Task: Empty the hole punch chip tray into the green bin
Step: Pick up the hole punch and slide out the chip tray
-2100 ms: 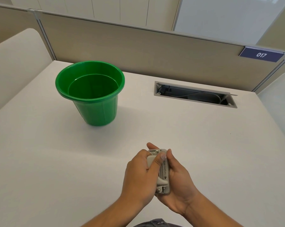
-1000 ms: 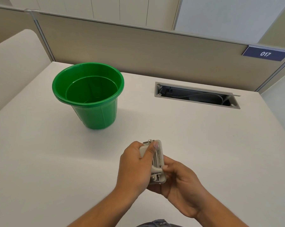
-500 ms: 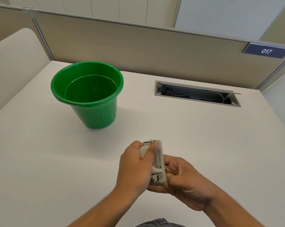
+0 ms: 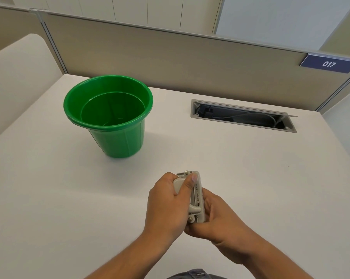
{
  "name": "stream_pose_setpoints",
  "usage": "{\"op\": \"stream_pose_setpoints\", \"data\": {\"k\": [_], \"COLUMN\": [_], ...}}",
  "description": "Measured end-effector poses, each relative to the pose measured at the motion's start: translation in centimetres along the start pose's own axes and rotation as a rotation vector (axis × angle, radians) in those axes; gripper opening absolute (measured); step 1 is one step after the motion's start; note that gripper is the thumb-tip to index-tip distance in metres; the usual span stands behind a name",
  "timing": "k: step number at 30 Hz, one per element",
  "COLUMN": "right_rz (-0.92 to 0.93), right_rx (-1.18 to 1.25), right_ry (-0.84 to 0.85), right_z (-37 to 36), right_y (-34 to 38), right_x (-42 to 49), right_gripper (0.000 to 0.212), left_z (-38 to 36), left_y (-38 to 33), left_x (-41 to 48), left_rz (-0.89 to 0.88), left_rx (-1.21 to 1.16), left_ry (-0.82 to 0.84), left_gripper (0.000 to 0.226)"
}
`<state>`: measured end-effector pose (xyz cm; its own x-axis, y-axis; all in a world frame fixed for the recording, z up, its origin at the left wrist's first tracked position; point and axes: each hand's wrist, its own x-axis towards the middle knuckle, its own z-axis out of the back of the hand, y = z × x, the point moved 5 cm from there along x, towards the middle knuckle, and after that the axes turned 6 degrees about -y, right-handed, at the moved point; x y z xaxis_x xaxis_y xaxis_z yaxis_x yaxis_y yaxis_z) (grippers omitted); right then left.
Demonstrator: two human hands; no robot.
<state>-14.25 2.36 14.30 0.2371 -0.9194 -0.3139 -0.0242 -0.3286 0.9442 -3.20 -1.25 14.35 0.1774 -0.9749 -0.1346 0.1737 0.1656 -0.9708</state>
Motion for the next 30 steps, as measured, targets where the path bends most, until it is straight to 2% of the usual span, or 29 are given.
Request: {"op": "stream_pose_setpoints", "data": {"k": [2, 4, 17, 25, 30], "right_rz": [0.043, 0.071, 0.103, 0.061, -0.038], "right_rx": [-0.098, -0.132, -0.175, -0.098, 0.137], "right_ry": [-0.125, -0.170, -0.153, -0.091, 0.113], "right_z": [0.01, -0.08, 0.29, 0.42, 0.29], "right_y": [-0.25, -0.30, -0.14, -0.83, -0.65], "right_x": [0.13, 0.16, 0.17, 0.32, -0.15], "right_gripper": [0.048, 0.046, 0.046, 0.054, 0.069], "left_z": [-0.09, -0.10, 0.01, 0.05, -0.04], "left_y": [0.05, 0.08, -0.37, -0.48, -0.74], "left_x": [-0.09, -0.10, 0.10, -0.03, -0.11], "left_rz": [-0.001, 0.000, -0.005, -0.005, -0.021], "left_rx": [0.005, 0.007, -0.017, -0.019, 0.007], "left_ry": [-0.009, -0.013, -0.022, -0.016, -0.008], "left_gripper": [0.033, 0.034, 0.031, 0.032, 0.033]}}
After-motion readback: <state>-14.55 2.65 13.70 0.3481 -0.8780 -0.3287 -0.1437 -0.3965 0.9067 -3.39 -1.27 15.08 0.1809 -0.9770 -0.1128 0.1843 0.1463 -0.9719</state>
